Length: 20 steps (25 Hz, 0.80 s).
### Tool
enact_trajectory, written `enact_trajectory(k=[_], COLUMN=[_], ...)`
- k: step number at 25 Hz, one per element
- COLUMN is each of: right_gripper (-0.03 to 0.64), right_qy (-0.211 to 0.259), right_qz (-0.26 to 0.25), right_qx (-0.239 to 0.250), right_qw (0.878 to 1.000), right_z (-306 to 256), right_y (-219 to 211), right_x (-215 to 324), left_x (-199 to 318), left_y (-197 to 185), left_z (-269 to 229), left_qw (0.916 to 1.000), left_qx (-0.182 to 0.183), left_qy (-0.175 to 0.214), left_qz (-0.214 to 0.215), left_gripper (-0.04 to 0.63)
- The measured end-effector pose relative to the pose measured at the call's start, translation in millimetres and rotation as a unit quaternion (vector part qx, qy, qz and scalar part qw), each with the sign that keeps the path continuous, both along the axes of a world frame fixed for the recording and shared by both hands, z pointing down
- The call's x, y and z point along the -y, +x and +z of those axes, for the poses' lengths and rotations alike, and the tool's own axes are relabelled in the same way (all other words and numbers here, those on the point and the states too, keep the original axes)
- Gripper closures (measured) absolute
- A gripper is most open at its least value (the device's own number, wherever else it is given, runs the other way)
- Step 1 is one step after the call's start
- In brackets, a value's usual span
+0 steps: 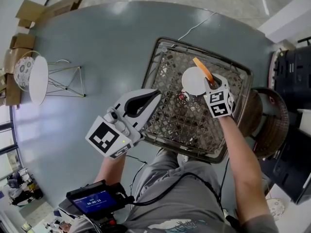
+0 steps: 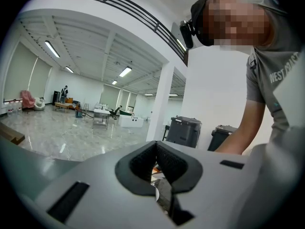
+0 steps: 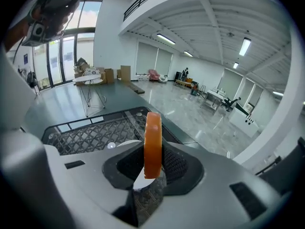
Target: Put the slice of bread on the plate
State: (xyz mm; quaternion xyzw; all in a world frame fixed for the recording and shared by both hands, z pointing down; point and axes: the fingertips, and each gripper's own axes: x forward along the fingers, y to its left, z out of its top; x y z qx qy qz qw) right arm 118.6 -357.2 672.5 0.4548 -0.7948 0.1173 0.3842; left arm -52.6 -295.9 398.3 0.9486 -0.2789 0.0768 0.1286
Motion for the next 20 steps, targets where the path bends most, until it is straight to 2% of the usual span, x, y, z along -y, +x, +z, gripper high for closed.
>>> enact_trajectory(k=[9, 20], right_gripper=[0.520, 0.520], right_qy=[0.044, 0.073], right_qz=[-0.044, -0.135], right_qx=[-0.104, -0.238], right_qw=[0.993, 0.959], right_z=[19, 51], right_y=[-3, -23], right_x=[6, -5], left_x=[0, -3], left_y=[-6, -13], left_z=[10, 21], left_qw=[0.9999, 0.9997], left_qx=[0.004, 0.008], left_qy=[-0.009, -0.020], left_qz=[-0.003, -0.010], left_gripper=[0.589, 0.589])
